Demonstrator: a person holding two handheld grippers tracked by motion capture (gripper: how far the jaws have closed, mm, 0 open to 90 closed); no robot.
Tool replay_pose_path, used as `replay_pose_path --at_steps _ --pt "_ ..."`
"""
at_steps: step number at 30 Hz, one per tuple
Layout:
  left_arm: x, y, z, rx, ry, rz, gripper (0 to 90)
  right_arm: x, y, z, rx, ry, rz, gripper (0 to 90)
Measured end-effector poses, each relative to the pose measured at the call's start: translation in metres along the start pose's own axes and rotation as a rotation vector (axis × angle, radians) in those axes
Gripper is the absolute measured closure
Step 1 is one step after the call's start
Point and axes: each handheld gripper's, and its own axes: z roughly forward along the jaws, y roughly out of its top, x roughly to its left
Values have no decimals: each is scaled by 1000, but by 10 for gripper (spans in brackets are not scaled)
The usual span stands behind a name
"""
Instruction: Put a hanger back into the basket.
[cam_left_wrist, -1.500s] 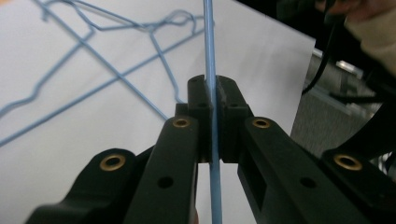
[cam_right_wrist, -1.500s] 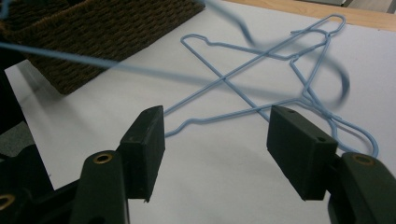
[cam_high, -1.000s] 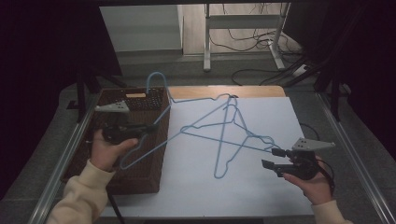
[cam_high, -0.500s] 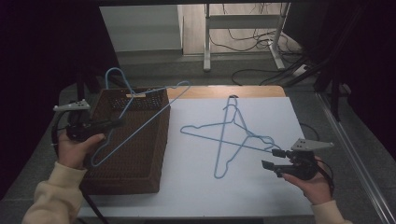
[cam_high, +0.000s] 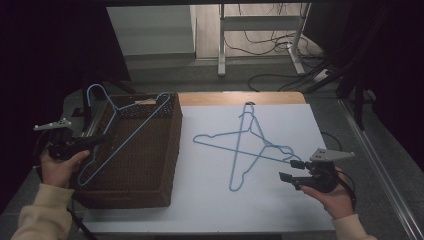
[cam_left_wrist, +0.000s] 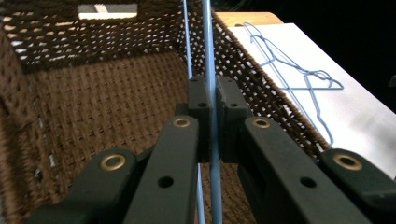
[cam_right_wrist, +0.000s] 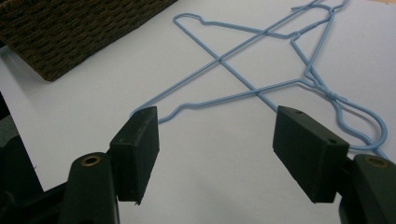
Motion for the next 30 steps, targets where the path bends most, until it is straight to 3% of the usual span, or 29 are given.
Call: replay_pose_path --at_steps 9,15,16,17,18,20,23,26,30 --pt "4 -6 17 48 -1 18 865 -1 -1 2 7 0 1 318" --pt "11 -10 27 97 20 17 861 -1 -1 1 6 0 2 319" --pt "14 -12 28 113 54 8 803 -1 -1 0 6 0 3 319" --pt "16 -13 30 127 121 5 803 -1 -1 0 5 0 3 319" --pt "18 -14 30 131 163 0 701 -1 -2 0 5 -1 3 318" --pt "19 -16 28 112 209 -5 505 -1 -2 0 4 0 2 318" --pt "10 -15 23 93 240 27 385 -2 -2 0 6 0 3 318" --pt "-6 -13 20 80 211 70 351 -1 -2 2 10 1 2 318" --pt "-33 -12 22 86 124 124 316 1 -1 4 13 6 -6 315"
